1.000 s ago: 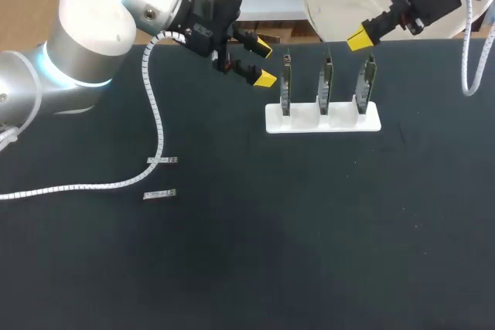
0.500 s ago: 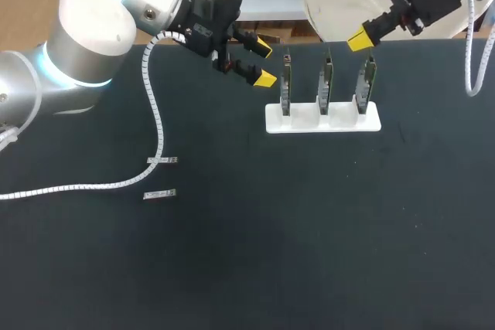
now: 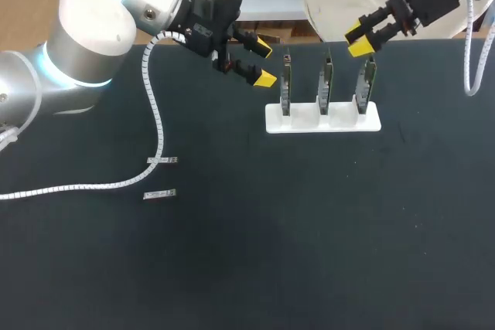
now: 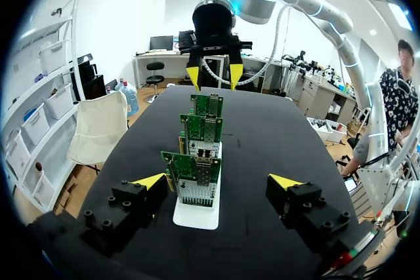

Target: Pick up the optical module with the left hand, and insert it into the network port with the right hand.

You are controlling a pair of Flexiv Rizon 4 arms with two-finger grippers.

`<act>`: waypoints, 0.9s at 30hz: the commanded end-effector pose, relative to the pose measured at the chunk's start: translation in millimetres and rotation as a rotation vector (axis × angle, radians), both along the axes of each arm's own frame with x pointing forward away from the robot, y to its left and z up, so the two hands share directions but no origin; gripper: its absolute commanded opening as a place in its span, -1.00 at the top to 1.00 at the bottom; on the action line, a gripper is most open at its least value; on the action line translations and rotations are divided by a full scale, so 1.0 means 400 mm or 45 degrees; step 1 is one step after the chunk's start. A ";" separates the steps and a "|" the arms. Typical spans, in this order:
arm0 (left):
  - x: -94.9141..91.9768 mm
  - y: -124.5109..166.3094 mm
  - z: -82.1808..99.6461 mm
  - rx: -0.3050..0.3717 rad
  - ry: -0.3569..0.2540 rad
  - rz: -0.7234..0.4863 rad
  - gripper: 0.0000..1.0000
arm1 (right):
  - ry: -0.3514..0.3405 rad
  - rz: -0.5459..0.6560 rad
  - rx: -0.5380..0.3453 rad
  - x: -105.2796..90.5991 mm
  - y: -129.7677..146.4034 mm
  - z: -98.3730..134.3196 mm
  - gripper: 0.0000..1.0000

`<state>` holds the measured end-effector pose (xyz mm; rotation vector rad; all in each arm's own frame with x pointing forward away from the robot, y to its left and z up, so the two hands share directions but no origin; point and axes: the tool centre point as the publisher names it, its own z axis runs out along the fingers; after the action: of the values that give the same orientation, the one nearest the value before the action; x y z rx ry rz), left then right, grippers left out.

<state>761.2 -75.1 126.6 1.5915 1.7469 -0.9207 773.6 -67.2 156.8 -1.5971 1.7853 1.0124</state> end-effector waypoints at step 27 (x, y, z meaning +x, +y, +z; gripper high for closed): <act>0.002 0.003 0.004 0.016 -0.005 -0.043 -1.00 | -0.003 -0.004 -0.002 -0.004 0.001 0.000 -1.00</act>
<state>758.6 -75.8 126.9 1.6056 1.7341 -0.9252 773.6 -67.1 156.9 -1.5973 1.7854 1.0120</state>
